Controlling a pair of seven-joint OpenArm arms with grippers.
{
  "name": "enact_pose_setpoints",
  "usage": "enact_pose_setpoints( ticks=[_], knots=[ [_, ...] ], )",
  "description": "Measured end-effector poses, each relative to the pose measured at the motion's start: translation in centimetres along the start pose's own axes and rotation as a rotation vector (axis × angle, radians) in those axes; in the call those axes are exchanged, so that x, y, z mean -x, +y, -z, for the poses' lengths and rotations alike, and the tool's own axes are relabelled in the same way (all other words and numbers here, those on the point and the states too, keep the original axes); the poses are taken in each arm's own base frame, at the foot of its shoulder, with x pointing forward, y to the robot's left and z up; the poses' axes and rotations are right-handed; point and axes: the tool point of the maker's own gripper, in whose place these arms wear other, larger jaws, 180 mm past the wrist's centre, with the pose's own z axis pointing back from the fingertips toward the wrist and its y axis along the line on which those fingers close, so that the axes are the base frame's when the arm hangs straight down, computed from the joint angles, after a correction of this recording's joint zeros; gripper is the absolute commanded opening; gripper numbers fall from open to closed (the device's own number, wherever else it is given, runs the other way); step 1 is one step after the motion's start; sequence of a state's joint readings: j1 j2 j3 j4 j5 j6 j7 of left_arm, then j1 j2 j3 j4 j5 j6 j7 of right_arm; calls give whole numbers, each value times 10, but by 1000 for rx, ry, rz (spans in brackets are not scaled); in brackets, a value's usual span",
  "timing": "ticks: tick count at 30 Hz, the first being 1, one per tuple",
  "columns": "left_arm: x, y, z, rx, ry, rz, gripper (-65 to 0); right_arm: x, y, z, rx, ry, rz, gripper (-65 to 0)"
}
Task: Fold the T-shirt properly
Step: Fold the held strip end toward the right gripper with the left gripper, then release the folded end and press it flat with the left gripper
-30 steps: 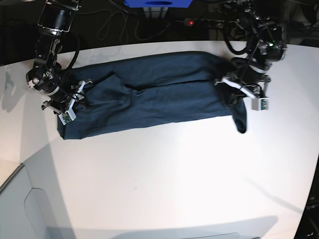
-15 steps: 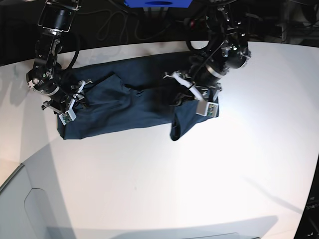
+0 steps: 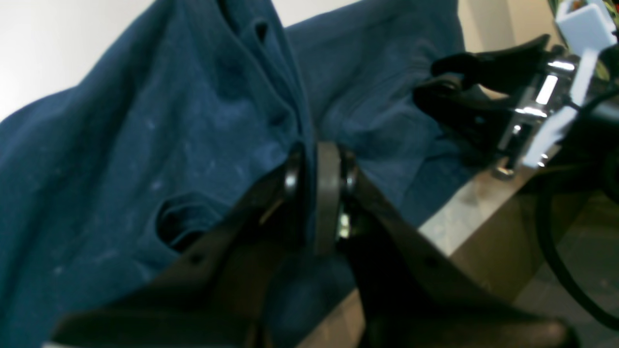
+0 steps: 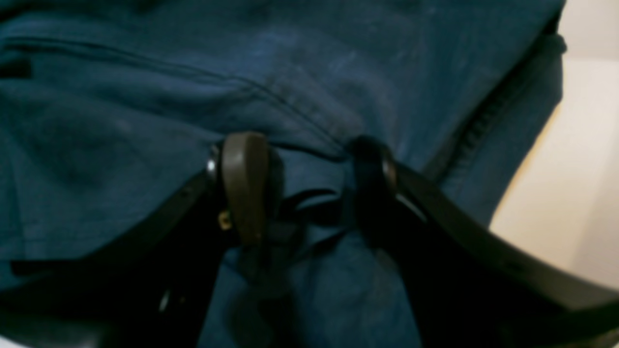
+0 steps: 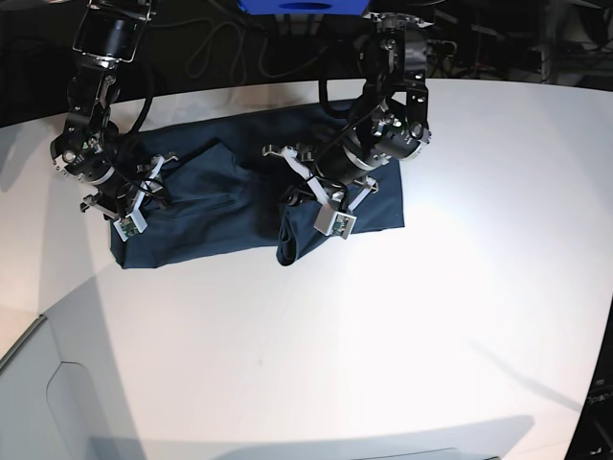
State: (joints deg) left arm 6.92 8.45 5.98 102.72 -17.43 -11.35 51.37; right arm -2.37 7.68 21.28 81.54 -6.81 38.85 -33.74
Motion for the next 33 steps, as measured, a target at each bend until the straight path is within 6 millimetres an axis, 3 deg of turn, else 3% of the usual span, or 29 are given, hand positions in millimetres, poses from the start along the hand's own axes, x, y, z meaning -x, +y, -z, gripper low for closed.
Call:
enact_pose_setpoints(
  ticks=[4,9,10,16,19,24,27,30,33],
  knots=[
    [3,-12,10,36,-8,5,-650,0,0,0,0,1,0,-391],
    [8,-11,12,36,7,-3,-650,0,0,0,-1,0,0,-391],
    [8,-11,12,36,8,-2,-628,0,0,0,0,1,0,-391],
    [4,-12,10,36,-4,2,-349,0,0,0,0,0,0,-391],
    [-5,-16,2,37,-36,14,-334,0,0,0,0,0,0,-391],
    [-43,-28,-35,28,-191,61,-334,-1,0,0,0,1,0,-391],
    [-37,-14,-50,-4,-192,63,-334,-1,0,0,-1,-4,1,-391],
    [-10,33,-66,-139,-120,48,-334,-1,0,0,-1,-2,-1,-391],
    [2,70,-83,-244,-93,31,-334,-1,0,1,-1,1,-1,-391]
  ],
)
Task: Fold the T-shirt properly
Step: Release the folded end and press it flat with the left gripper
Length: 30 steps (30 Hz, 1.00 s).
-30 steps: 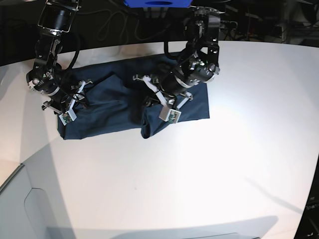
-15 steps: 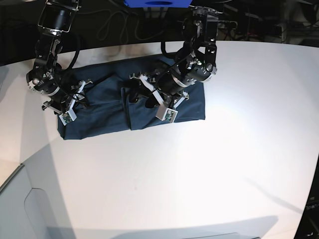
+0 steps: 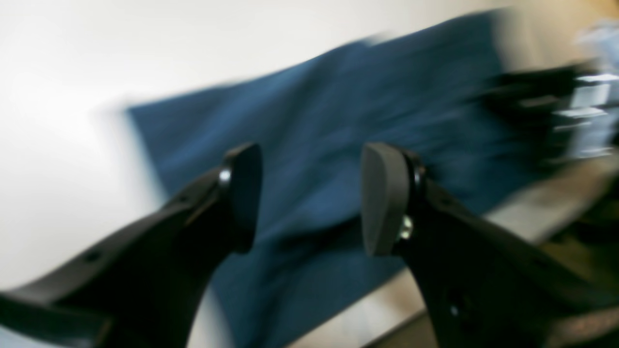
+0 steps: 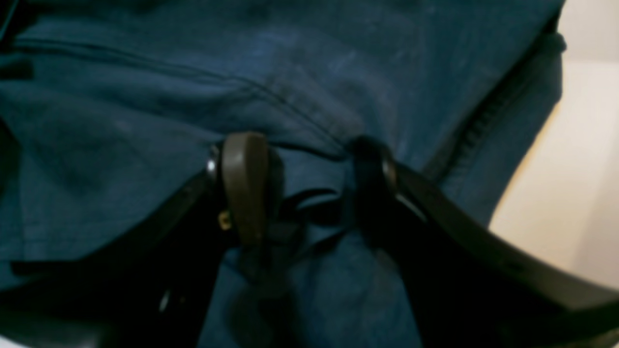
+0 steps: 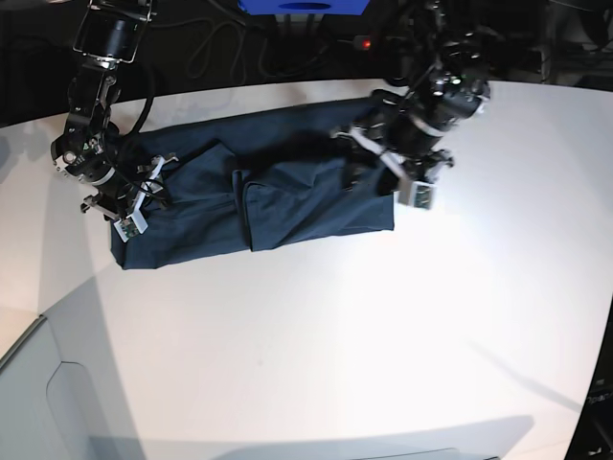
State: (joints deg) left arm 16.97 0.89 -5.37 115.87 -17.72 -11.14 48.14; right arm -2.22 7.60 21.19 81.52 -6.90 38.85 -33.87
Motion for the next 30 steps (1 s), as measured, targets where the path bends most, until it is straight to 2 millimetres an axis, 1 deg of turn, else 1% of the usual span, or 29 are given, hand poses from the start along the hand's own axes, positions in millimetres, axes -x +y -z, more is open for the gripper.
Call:
enact_pose_setpoints(
  ticks=[1,3,5,6,11,15,17,20,22,25,26,28,30],
  knots=[
    [0,11,-3,-31,-1,-11,-334,0,0,0,0,0,0,-391],
    [-1,26,-7,-68,-9,-31,-334,0,0,0,0,1,-1,-391],
    [0,31,-8,-83,-10,-36,-334,0,0,0,-1,-1,1,-391],
    [4,30,-9,-81,-2,-40,-334,0,0,0,-1,-1,1,-391],
    [36,2,1,1,96,-40,-334,-1,-1,0,1,5,-1,-391],
    [57,-9,9,40,161,-38,-334,-2,-1,0,1,6,-1,-391],
    [68,-27,15,87,195,-27,-334,-2,-1,0,1,5,-1,-391],
    [79,-65,20,196,234,-1,-334,-2,-1,0,1,6,-2,-391],
    [83,-92,18,274,244,42,-334,-2,-1,0,1,5,-1,-391],
    [85,-123,10,365,251,102,-334,-2,-1,0,0,3,0,-391],
    [82,-132,7,389,241,117,-334,-2,-1,0,0,3,0,-391],
    [73,-142,2,417,207,135,-334,-2,-1,1,0,4,-1,-391],
    [68,-142,1,418,192,141,-334,-2,-1,1,1,4,-1,-391]
  ],
)
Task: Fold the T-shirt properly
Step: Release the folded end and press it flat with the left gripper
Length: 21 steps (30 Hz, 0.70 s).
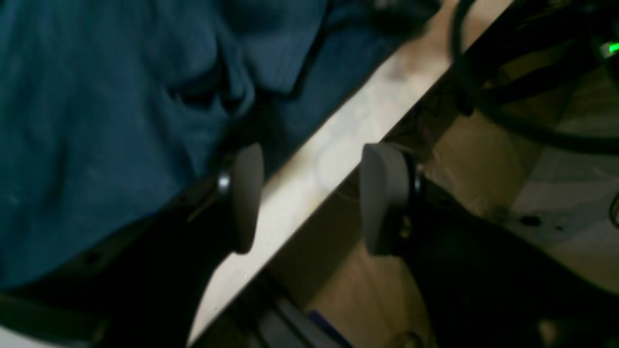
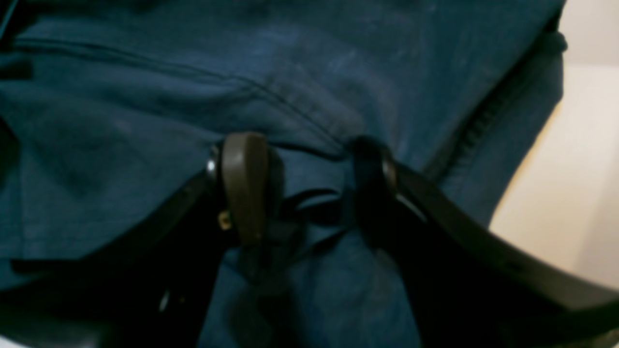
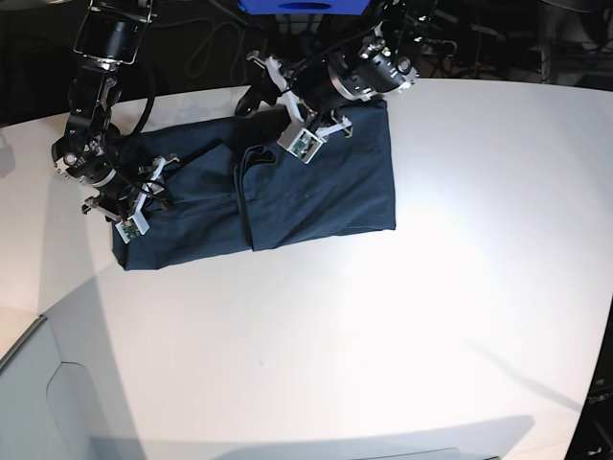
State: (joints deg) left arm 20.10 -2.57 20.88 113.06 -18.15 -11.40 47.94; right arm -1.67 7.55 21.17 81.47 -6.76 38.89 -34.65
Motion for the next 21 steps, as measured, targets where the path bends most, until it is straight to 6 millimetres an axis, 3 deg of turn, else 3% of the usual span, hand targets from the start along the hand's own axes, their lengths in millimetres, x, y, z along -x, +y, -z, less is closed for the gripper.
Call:
enact_pose_setpoints(
  ticks=[4,10,13,17,21],
  knots=[
    [1,13,-4,-32,3,-7,-334,0,0,0,0,0,0,-391],
    [2,83,-33,-230,-14,-63,-334,0,0,0,0,1,-1,-391],
    [20,101,-47,-288,38,-93,-334,0,0,0,0,0,-1,-391],
    [36,103,-51,-297,94,-102,-333,0,0,0,0,0,-1,-391],
    [31,92,-42,-260,86,-81,-333,0,1,0,-1,0,0,-391]
  ],
)
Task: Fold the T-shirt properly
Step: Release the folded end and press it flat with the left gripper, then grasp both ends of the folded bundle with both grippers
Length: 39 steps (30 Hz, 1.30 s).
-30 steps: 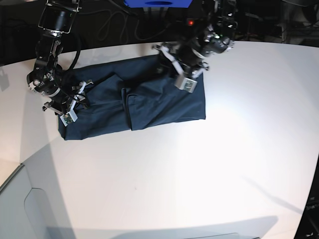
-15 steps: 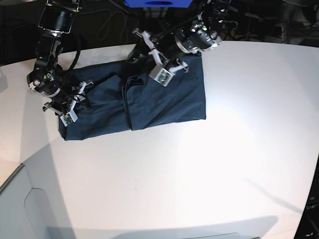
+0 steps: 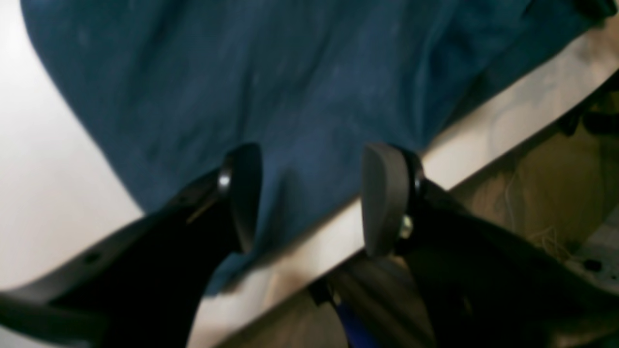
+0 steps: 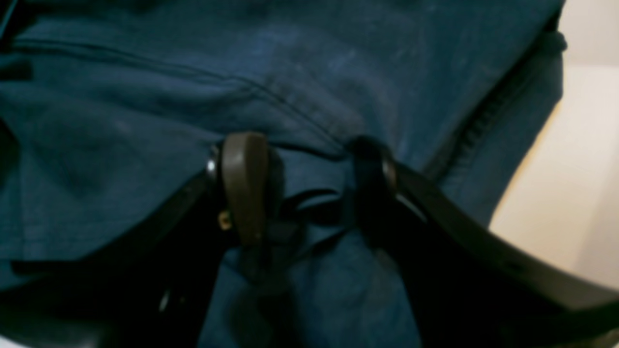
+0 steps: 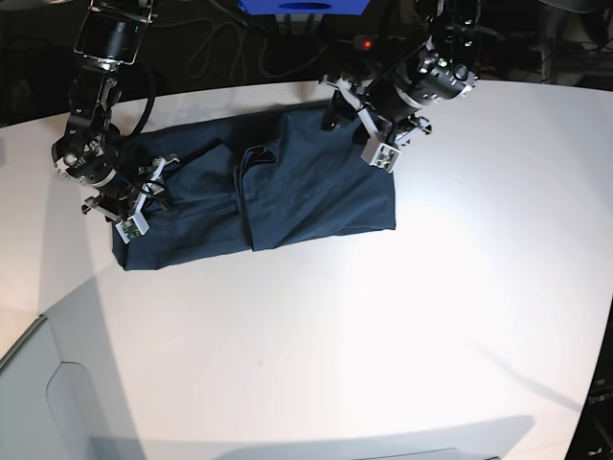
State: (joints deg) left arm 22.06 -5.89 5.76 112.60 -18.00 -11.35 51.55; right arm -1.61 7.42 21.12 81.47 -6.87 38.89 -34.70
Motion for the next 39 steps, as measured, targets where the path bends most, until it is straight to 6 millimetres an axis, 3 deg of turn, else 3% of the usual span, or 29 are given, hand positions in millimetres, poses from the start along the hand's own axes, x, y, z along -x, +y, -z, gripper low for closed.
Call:
enact_pose_setpoints(
  ticks=[5,10,13,17,20,24,27,31,33,36,39],
  knots=[
    [-24,-51,23,146,-33,84,-333,0,0,0,0,-1,0,-391],
    [-14,-81,70,238,68,92,-333,-1,0,0,-1,-4,0,-391],
    [-17,-97,86,266,100,152,-333,-1,0,0,-1,-5,0,-390],
    [-43,-109,89,290,44,206,-333,-1,0,0,0,-7,1,-385],
    [-47,-108,84,286,35,218,-333,-4,-2,-2,11,-3,-7,-383],
    [-68,-107,64,274,-46,245,-333,-2,-14,-17,80,34,-32,-332],
    [-87,-85,44,229,-136,236,-333,-5,-32,-36,153,19,-32,-232],
    [-59,1,28,10,-73,129,-331,-18,-42,-47,196,-17,-43,-126],
    [-50,35,17,-72,-69,52,-331,-19,-41,-47,195,-19,-44,-117],
    [-54,80,-2,-185,-116,-30,-331,-18,-43,-48,197,-15,-48,-117],
    [-53,110,-19,-269,-142,-88,-331,-13,-51,-45,199,2,-40,-116]
  ],
)
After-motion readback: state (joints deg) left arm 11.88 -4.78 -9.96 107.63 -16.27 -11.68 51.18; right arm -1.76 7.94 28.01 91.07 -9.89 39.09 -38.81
